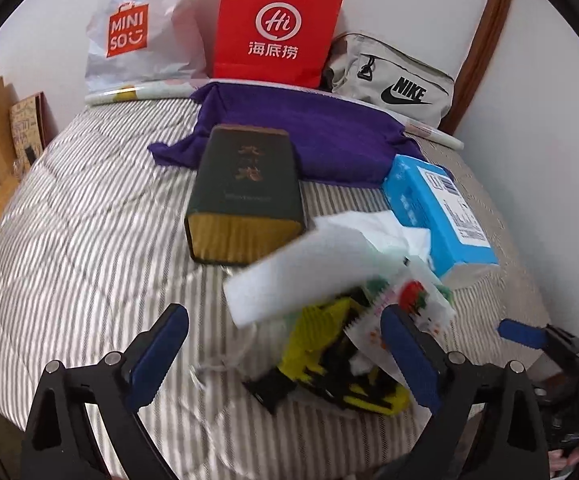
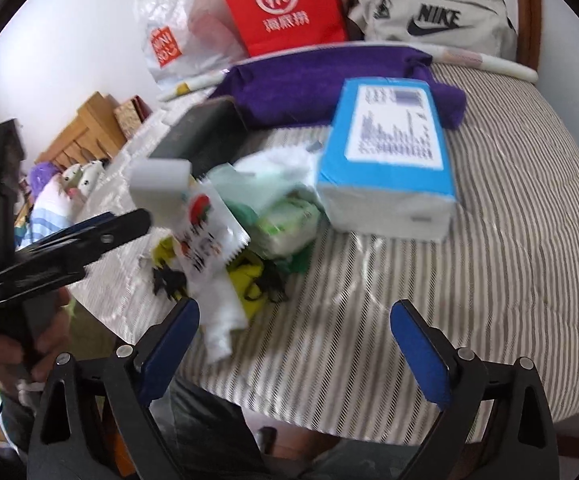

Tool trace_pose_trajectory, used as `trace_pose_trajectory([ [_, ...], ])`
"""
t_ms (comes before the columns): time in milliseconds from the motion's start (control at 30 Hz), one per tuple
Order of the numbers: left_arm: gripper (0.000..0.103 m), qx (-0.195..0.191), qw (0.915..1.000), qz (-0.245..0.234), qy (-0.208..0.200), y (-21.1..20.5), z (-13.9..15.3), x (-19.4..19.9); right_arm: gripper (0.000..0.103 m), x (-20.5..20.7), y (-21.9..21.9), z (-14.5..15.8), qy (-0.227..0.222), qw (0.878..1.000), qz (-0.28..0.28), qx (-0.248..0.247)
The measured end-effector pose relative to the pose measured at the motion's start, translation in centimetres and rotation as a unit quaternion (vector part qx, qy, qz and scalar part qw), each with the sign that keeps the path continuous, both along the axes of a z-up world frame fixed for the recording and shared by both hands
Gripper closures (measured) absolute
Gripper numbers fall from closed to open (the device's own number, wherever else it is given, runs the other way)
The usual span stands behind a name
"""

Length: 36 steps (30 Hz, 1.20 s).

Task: Organize soft objects
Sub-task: 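Grasp the white sponge block with the left tool while the right tool reaches toward the snack packet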

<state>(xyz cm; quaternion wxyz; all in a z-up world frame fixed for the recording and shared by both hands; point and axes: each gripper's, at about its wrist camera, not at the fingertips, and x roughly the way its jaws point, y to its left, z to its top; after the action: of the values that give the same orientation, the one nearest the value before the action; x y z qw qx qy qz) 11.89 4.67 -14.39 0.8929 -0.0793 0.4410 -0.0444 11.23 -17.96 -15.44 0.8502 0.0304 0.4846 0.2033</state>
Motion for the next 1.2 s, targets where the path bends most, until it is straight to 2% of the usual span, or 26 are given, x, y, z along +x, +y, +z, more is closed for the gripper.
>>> trace_pose_trajectory([
  [200,0.006,-0.012,0.9993,-0.034,-0.003,1.0,-0.7,1.4,0.016,0.5,1.3,1.1,-0.027,0.999,0.027,0.010],
  [333,0.008,-0.030,0.9980,-0.056,-0.002,1.3,-1.0,1.9,0.027,0.9,2.3,0.9,-0.029,0.998,0.049,0.017],
  [500,0.008,0.000,0.9964,-0.085,-0.011,0.6,-1.1,2.4,0.034,1.6,3.5,0.6,-0.023,0.997,0.064,0.022],
  [700,0.008,-0.037,0.9950,-0.093,-0.003,1.7,-1.6,3.0,0.036,2.1,4.7,0.1,-0.023,0.997,0.076,0.016],
  [800,0.018,-0.061,0.9935,-0.096,0.008,2.2,-2.2,3.2,0.039,2.2,5.2,-0.1,-0.028,0.996,0.085,0.011],
  [867,0.018,-0.069,0.9934,-0.091,0.010,2.5,-2.6,3.2,0.044,2.3,5.5,-0.3,-0.025,0.996,0.088,0.009],
  [933,0.020,-0.079,0.9929,-0.089,0.006,2.8,-2.8,3.1,0.055,2.5,5.9,-0.5,-0.022,0.996,0.090,0.009],
  [1067,0.031,-0.090,0.9920,-0.089,0.001,3.2,-3.0,3.2,0.069,2.8,6.4,-0.8,-0.011,0.995,0.093,0.015],
  [1133,0.040,-0.094,0.9916,-0.089,-0.004,3.3,-3.0,3.2,0.079,2.8,6.7,-0.9,-0.010,0.995,0.095,0.016],
  [1200,0.049,-0.098,0.9907,-0.094,-0.001,3.4,-3.2,3.2,0.084,2.7,7.0,-0.7,-0.013,0.995,0.098,0.017],
])
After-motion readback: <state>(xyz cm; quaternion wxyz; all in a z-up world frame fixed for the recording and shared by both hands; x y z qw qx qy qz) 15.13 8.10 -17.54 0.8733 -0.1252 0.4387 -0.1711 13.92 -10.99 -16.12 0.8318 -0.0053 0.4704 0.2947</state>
